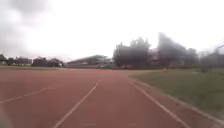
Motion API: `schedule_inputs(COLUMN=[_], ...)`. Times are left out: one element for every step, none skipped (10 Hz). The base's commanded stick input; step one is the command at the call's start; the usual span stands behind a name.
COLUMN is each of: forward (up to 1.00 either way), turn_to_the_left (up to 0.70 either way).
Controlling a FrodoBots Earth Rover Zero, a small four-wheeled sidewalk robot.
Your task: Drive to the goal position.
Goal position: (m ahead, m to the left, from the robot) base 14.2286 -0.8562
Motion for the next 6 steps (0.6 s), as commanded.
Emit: schedule_inputs(forward=[0.70, 0.70, 0.70, 0.70, 0.70, 0.70], turn_to_the_left=[0.00, 0.00, 0.00, 0.00, 0.00, 0.00])
